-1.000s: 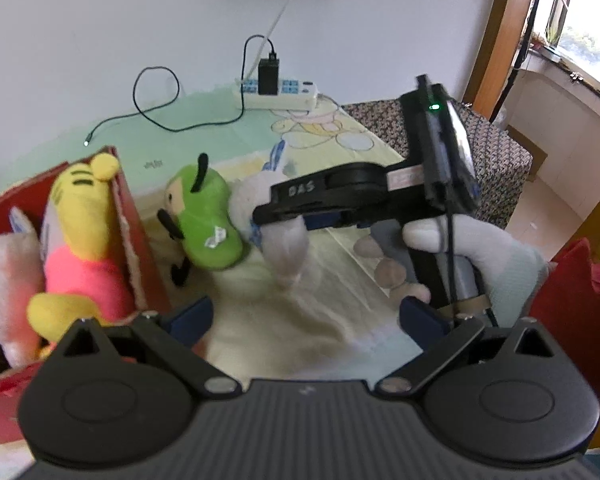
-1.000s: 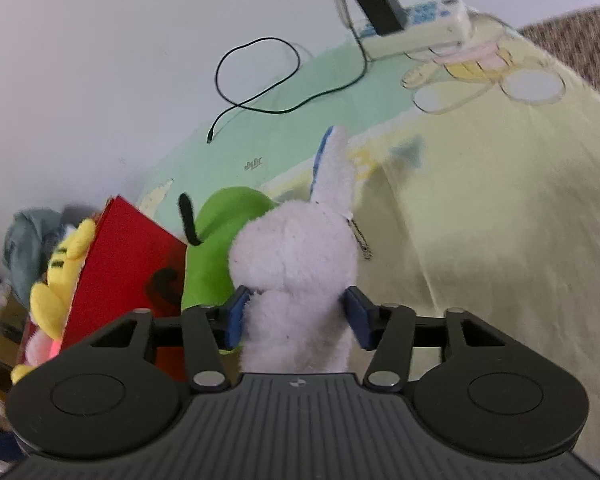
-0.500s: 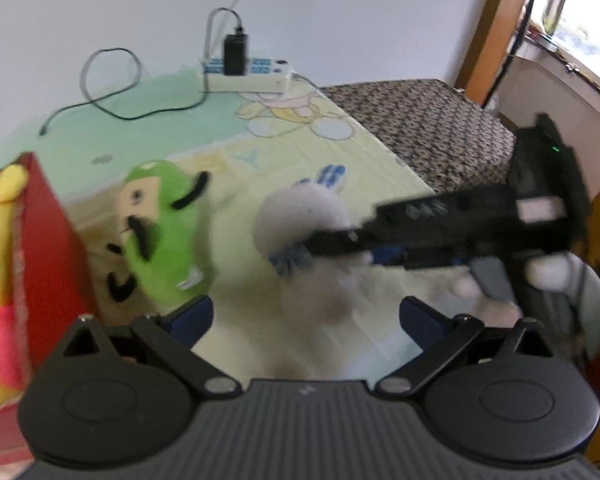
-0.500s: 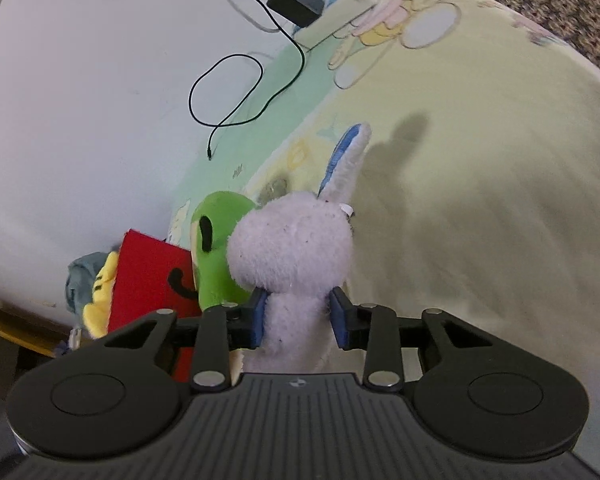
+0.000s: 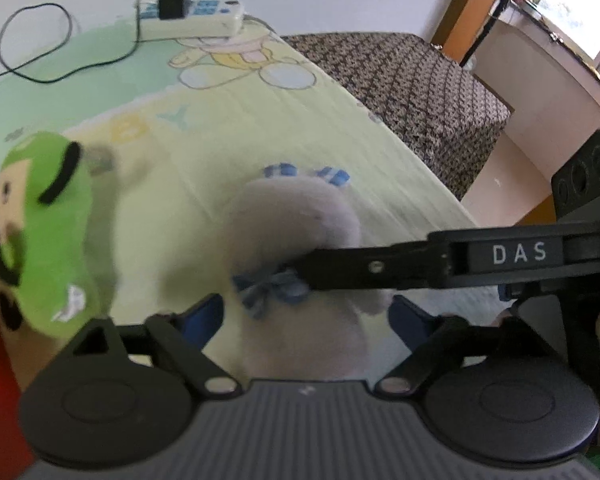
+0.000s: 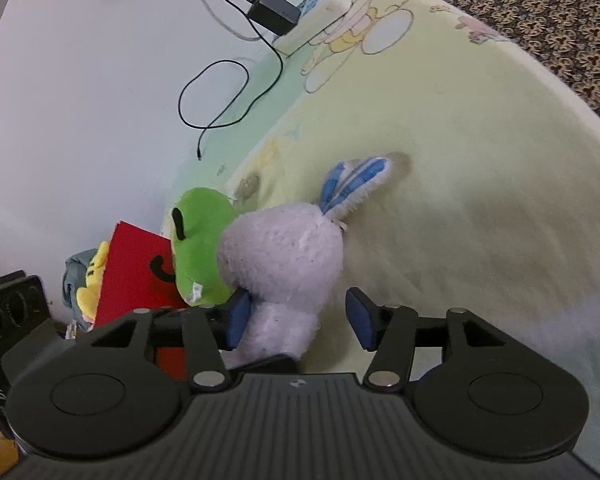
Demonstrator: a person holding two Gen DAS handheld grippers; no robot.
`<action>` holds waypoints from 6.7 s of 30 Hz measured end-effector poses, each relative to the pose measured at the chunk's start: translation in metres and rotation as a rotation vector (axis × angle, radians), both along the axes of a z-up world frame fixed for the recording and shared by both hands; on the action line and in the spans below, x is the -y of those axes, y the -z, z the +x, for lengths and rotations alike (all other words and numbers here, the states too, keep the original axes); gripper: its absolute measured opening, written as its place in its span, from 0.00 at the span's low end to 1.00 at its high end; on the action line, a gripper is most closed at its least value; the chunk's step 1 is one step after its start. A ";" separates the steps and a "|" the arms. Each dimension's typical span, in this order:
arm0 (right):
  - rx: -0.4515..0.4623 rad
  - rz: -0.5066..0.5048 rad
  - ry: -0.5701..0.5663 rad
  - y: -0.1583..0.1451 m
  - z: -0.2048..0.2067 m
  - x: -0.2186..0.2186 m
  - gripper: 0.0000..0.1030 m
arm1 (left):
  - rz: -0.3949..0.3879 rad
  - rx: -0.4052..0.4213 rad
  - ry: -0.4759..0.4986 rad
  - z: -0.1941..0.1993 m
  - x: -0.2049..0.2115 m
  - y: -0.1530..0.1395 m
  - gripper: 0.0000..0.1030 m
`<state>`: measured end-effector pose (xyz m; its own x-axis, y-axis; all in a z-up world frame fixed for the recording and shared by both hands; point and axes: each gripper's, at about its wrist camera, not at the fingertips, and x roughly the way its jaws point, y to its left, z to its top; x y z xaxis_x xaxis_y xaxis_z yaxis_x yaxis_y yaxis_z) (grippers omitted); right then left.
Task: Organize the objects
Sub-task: 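Grasp the white bunny with blue ears by its head, right gripper, then carry the white bunny with the right gripper over the red box, then lower the bunny into the box and open the right gripper, then move the right gripper to the green pear plush on the bed, then close the right gripper on the green pear plush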
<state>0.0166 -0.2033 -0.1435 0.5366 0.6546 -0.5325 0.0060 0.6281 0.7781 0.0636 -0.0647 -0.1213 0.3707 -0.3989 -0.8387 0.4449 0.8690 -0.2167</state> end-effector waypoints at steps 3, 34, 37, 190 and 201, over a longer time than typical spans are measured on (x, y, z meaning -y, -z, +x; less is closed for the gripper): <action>-0.004 0.012 -0.014 0.002 0.004 -0.007 0.47 | 0.021 -0.014 0.004 0.002 0.006 0.007 0.76; 0.507 -0.022 -0.329 -0.165 -0.037 -0.216 0.40 | -0.156 0.407 -0.257 -0.116 -0.236 -0.147 0.72; 0.508 0.001 -0.380 -0.168 -0.028 -0.261 0.40 | -0.148 0.416 -0.315 -0.126 -0.280 -0.149 0.73; 0.101 -0.166 -0.287 -0.038 0.067 -0.145 0.56 | 0.174 0.153 -0.258 -0.071 -0.080 -0.048 0.85; 0.091 -0.103 -0.244 -0.036 0.053 -0.122 0.40 | 0.119 0.149 -0.279 -0.075 -0.094 -0.052 0.85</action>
<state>0.0695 -0.0810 -0.1072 0.4182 0.7155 -0.5596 -0.2220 0.6779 0.7008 -0.0113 0.0293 -0.0693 0.5740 -0.1675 -0.8016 0.2057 0.9770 -0.0568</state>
